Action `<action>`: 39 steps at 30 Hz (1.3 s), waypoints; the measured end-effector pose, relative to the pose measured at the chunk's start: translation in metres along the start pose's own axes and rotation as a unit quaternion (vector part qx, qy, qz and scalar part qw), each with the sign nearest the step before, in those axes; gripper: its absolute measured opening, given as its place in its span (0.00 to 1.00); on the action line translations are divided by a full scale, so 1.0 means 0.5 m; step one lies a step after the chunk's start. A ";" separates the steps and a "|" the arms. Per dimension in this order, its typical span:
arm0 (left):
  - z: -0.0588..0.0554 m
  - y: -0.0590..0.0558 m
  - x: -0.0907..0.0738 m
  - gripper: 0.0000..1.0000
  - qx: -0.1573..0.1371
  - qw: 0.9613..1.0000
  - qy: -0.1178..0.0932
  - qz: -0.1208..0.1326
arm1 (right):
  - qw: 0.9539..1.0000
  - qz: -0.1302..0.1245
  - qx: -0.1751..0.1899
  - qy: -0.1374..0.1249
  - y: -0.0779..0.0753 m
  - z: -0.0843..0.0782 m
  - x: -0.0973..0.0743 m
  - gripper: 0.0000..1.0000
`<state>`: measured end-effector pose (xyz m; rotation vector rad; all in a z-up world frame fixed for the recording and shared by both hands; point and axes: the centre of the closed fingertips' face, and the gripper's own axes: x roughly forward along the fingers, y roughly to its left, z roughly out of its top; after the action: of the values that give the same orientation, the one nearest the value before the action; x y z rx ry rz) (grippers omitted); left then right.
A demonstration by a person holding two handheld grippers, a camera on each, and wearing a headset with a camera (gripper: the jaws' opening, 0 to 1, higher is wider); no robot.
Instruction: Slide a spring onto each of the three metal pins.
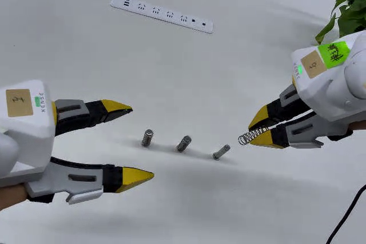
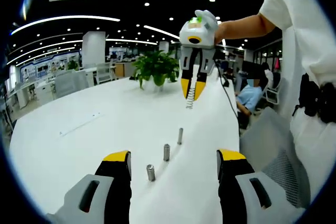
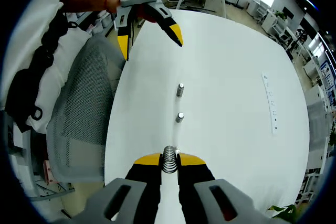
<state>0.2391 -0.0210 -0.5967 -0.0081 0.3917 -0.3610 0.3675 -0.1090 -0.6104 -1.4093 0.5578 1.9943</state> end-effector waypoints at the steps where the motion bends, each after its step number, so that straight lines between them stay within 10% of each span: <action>1: -0.003 0.003 -0.002 0.70 0.001 1.000 0.001 0.001 | 1.000 -0.001 0.000 0.003 -0.003 -0.004 0.008 0.12; 14: -0.023 0.013 -0.006 0.85 -0.006 1.000 0.002 0.006 | 0.999 0.003 0.012 0.036 -0.021 -0.047 0.084 0.12; 39: -0.032 0.009 0.000 0.86 -0.019 1.000 -0.001 0.002 | 0.998 0.015 0.025 0.048 -0.025 -0.061 0.120 0.12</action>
<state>0.2347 -0.0157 -0.6119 -0.0449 0.3970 -0.3502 0.3827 -0.1051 -0.6770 -1.4808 0.6699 1.9305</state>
